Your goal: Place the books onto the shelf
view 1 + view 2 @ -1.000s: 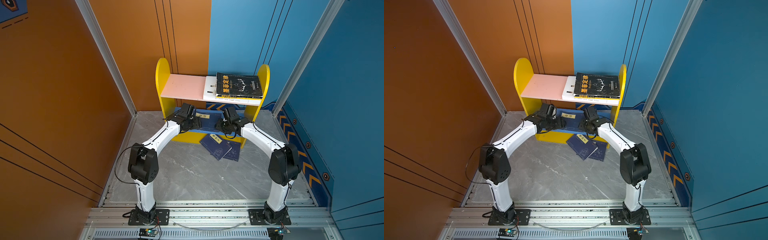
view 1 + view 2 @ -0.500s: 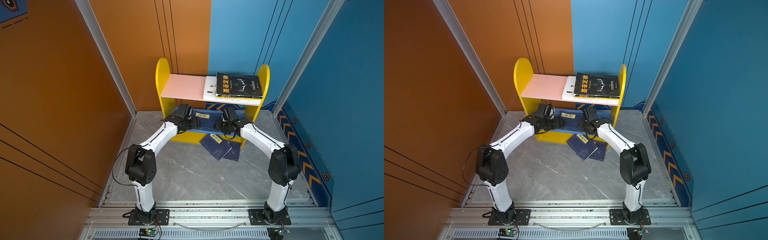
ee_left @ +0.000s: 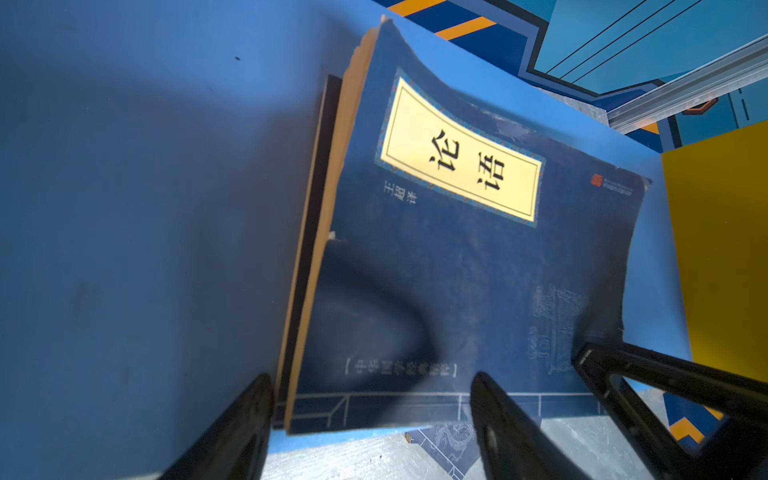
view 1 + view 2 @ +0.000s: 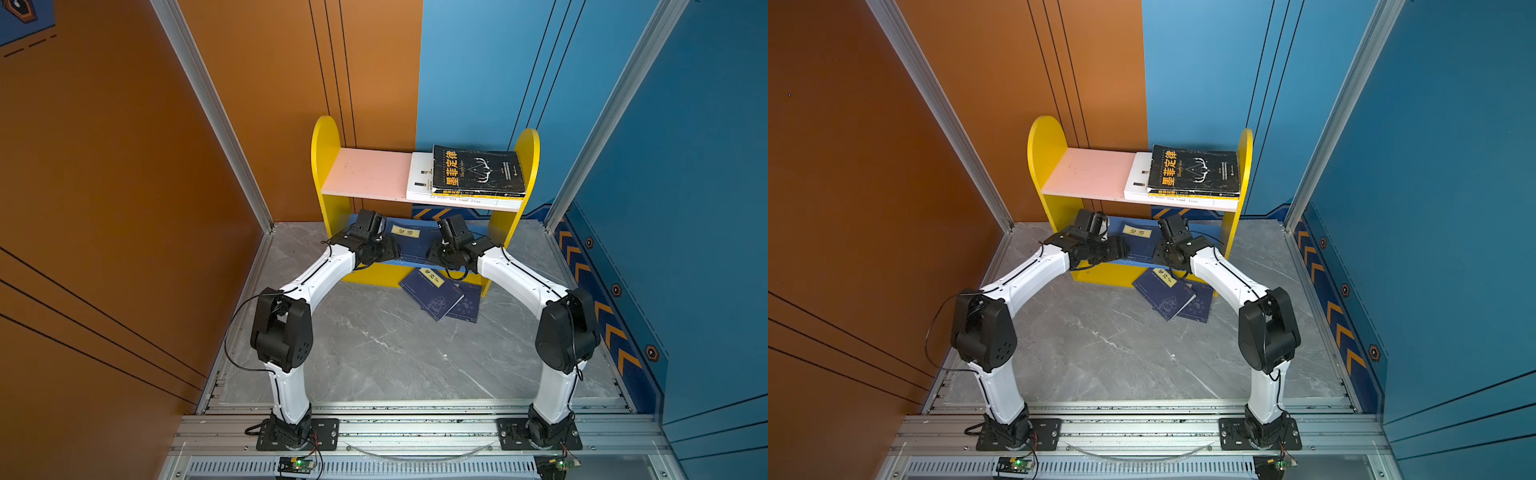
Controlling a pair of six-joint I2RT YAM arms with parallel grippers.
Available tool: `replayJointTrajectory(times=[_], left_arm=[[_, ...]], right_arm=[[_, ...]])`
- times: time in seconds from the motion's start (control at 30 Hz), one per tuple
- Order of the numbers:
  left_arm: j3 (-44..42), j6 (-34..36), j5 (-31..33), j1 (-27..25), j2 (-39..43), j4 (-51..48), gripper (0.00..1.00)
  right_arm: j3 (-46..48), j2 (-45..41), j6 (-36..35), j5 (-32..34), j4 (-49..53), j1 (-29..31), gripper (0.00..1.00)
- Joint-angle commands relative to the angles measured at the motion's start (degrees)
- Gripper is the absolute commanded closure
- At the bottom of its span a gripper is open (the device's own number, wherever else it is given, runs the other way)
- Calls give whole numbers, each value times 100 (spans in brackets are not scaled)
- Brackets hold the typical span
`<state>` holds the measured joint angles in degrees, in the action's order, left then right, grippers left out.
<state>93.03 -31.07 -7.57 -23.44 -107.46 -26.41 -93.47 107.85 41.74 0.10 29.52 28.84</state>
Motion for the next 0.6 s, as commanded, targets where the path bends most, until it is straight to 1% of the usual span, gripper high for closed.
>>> replayJointTrajectory(times=[0.0,0.27,0.43,0.57], left_arm=[[-114,20,-258,-186,85,-51,27],[-226,153,-255,-349,224,-36,30],[-345,172,-151,-485,335,4,29],[-365,166,-39,-485,335,4,29]], right_arm=[[-110,98,-155,-10,359,96,54],[-53,38,-182,-60,355,120,54],[34,-48,-220,-71,320,121,54],[90,-70,-215,-106,311,111,54]])
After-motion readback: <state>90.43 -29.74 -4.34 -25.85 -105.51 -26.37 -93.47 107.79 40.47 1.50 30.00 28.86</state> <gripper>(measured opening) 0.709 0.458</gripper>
